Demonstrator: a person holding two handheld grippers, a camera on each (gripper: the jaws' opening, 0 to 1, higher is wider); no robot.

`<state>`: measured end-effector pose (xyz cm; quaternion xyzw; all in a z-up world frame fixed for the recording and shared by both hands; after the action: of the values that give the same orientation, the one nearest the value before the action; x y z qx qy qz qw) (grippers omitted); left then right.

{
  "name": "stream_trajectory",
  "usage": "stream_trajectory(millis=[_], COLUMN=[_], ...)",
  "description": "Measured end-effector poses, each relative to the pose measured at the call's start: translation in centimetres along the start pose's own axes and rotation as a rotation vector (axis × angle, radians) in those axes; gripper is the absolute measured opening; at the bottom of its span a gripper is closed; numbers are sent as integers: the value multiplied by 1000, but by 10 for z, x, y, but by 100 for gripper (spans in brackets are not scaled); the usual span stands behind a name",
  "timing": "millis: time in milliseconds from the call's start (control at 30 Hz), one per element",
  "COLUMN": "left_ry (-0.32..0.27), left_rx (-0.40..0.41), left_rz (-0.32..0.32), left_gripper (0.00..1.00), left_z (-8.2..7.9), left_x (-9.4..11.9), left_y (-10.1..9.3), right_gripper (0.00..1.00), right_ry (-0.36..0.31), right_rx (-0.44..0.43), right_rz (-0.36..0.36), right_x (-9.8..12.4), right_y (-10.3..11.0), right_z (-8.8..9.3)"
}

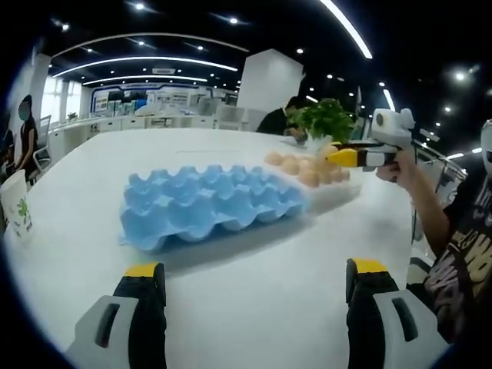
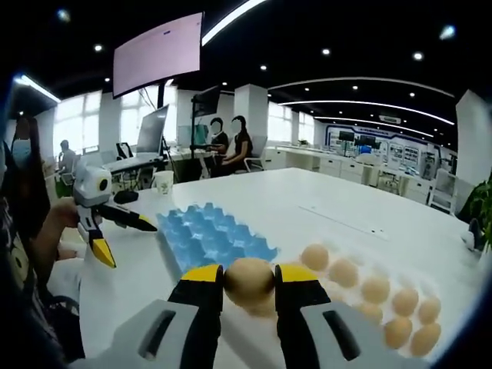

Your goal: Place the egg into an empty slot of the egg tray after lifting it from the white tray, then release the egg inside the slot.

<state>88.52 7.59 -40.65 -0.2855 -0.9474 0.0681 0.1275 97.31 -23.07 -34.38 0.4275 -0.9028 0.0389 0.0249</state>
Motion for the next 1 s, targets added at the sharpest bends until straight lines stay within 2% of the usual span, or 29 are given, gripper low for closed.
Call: stream_trajectory(millis=[633, 1000], left_ry=[9, 2], left_rx=[1, 12], left_rz=[6, 10], left_gripper=[100, 100], left_z=[4, 3], left_x=[-1, -1], left_y=[-2, -1], right_gripper=[27, 28], right_ry=[26, 66], right_rx=[-13, -21], right_rz=[-107, -162], right_x=[-32, -47], right_y=[25, 40], right_z=[13, 25])
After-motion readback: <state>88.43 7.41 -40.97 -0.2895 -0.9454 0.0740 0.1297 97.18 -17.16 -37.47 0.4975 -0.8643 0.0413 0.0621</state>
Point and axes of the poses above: the point that each gripper's makers call its tool centre point, and the gripper's own axes: x roughly backward along the fingers, y roughly to its left, z roughly out of its underside, the point moved 10 cm from there along x, roughly backward along the fingers, and after that the axes turned 13 degrees about -y, right-handed, at the moved point
